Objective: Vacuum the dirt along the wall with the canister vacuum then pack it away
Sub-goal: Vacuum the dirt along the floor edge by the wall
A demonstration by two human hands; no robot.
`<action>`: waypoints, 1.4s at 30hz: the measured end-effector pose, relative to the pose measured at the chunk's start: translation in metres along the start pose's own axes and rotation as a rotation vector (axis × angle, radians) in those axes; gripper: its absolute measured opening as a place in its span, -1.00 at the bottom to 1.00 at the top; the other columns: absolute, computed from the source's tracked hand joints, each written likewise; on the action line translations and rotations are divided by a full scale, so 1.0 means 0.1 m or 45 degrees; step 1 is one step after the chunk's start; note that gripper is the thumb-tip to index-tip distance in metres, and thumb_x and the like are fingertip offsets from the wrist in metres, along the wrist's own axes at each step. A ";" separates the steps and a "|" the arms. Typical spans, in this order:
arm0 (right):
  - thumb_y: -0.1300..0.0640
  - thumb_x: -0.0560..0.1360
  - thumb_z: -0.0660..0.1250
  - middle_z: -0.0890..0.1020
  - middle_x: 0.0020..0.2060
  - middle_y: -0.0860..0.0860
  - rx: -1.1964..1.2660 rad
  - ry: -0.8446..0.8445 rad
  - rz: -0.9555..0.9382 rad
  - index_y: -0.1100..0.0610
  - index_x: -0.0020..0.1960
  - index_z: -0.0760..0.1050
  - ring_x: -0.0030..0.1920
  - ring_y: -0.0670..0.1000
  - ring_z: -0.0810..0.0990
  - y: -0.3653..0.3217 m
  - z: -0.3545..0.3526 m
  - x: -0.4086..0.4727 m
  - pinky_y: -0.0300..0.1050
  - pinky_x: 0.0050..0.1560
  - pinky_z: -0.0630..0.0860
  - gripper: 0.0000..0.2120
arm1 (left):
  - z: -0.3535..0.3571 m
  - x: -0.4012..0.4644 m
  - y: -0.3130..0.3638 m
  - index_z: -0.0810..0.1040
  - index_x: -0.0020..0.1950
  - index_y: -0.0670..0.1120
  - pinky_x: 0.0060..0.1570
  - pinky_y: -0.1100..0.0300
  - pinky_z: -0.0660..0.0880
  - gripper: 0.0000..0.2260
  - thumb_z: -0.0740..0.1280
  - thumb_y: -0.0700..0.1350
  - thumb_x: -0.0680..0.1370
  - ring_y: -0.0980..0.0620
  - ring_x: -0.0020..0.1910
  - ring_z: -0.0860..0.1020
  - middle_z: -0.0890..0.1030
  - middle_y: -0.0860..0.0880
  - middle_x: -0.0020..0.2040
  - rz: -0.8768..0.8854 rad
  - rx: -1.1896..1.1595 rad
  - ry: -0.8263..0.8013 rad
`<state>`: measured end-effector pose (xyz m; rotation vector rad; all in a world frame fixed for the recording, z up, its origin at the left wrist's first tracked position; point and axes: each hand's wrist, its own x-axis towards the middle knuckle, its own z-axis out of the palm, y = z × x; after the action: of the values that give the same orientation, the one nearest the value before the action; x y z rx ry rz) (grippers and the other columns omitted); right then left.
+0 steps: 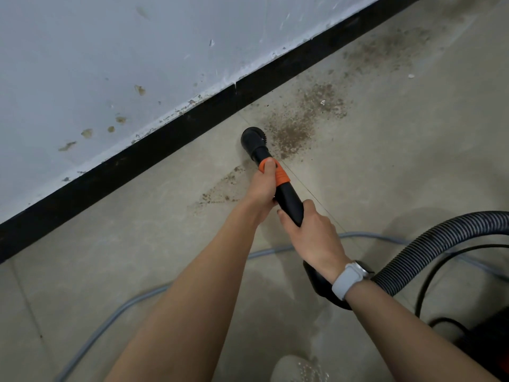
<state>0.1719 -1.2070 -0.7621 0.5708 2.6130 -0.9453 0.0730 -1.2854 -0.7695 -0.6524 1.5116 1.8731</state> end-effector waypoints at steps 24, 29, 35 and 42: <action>-0.28 0.49 0.19 0.37 -0.37 -0.13 -0.155 -0.490 -0.315 -0.10 -0.13 0.20 -0.30 0.05 0.45 0.02 0.38 -0.75 -0.14 -0.42 0.25 -0.71 | -0.88 -0.81 -0.87 0.23 0.38 -0.26 0.21 -0.10 0.46 -0.56 0.06 0.03 0.64 -0.09 0.04 0.47 0.44 -0.15 0.06 0.016 -0.092 0.589; -0.29 0.47 0.19 0.40 -0.37 -0.12 -0.102 -0.385 -0.249 -0.11 -0.11 0.20 -0.26 0.11 0.50 0.12 0.30 -0.75 -0.07 -0.37 0.29 -0.70 | -0.71 -0.73 -0.83 0.21 0.39 -0.22 0.10 -0.02 0.51 -0.56 0.05 0.06 0.64 -0.07 0.01 0.49 0.45 -0.14 0.07 0.005 -0.062 0.480; -0.30 0.45 0.18 0.50 -0.32 -0.04 -0.012 -0.292 -0.123 -0.07 -0.12 0.24 -0.21 0.16 0.55 0.24 0.21 -0.70 -0.04 -0.27 0.38 -0.68 | -0.46 -0.59 -0.77 0.20 0.37 -0.23 0.13 -0.03 0.49 -0.57 0.04 0.05 0.64 -0.06 0.00 0.47 0.42 -0.07 -0.02 0.046 0.050 0.403; -0.28 0.46 0.18 0.47 -0.38 -0.04 0.028 -0.154 -0.017 -0.03 -0.18 0.22 -0.35 0.03 0.48 0.21 0.15 -0.56 -0.09 -0.41 0.31 -0.66 | -0.29 -0.37 -0.57 0.23 0.35 -0.25 -0.22 0.12 0.45 -0.58 0.05 0.04 0.64 0.04 -0.24 0.45 0.41 -0.04 -0.17 0.028 0.056 0.205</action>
<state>0.2324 -1.2169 -0.7618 0.4860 2.5052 -0.9820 0.1398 -1.3124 -0.7868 -0.7853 1.6628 1.8348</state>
